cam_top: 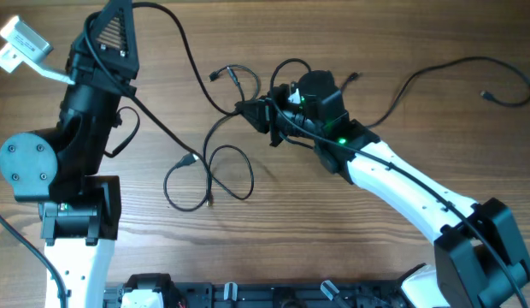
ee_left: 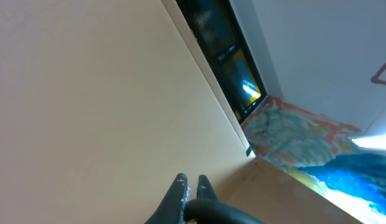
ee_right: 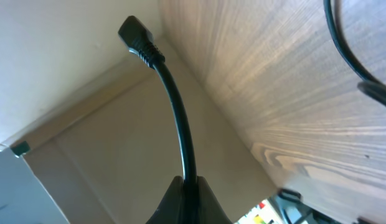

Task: Untangle cables
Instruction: 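Pull the right gripper up-right to draw the strand out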

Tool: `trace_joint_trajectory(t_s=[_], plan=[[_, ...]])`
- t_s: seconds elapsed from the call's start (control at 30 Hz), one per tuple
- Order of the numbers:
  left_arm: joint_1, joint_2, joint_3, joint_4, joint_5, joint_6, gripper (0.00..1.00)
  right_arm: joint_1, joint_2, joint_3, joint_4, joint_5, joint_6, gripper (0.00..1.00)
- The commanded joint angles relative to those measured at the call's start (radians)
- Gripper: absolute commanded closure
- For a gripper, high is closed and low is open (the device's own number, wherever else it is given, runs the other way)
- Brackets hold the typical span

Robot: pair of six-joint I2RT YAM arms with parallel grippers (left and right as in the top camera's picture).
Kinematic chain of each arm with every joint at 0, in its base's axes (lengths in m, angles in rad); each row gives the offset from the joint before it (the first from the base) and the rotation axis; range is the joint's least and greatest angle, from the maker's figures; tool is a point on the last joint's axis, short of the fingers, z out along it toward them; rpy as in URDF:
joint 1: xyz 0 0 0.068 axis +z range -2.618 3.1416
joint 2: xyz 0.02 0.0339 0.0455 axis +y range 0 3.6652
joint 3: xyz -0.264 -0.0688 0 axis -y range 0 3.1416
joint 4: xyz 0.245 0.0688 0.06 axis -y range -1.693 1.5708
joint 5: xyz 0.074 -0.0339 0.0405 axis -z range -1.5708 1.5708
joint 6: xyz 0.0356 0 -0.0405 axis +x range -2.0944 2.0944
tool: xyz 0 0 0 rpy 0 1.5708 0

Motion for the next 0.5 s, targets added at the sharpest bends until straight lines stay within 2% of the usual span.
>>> trace_joint_trajectory(t_s=[0.0,0.03,0.07,0.1,0.2,0.27,0.4,0.47], plan=[[-0.005,-0.016,0.010,-0.003,0.066,-0.009,0.96,-0.039,-0.024,0.003,0.083,0.006,-0.081,0.96],[-0.005,-0.014,0.010,-0.019,0.090,-0.009,0.94,-0.049,-0.024,0.003,0.122,0.001,-0.107,0.96],[-0.005,-0.012,0.010,-0.044,0.113,-0.009,0.85,-0.064,-0.024,0.003,0.170,-0.006,-0.132,0.96],[-0.005,-0.006,0.010,-0.090,0.143,-0.009,0.83,-0.078,-0.024,0.003,0.205,-0.014,-0.144,0.96],[-0.005,0.013,0.010,-0.233,0.211,-0.008,0.85,-0.120,-0.024,0.003,0.250,-0.014,-0.151,0.95],[-0.005,0.031,0.010,-0.307,0.285,-0.006,0.95,-0.171,-0.025,0.003,0.274,-0.019,-0.170,0.95],[-0.027,0.065,0.010,-0.307,0.494,-0.005,0.96,-0.290,-0.025,0.003,0.304,-0.108,-0.182,0.96],[-0.068,0.071,0.010,-0.307,0.534,-0.005,0.96,-0.347,-0.026,0.003,0.305,-0.156,-0.181,0.95]])
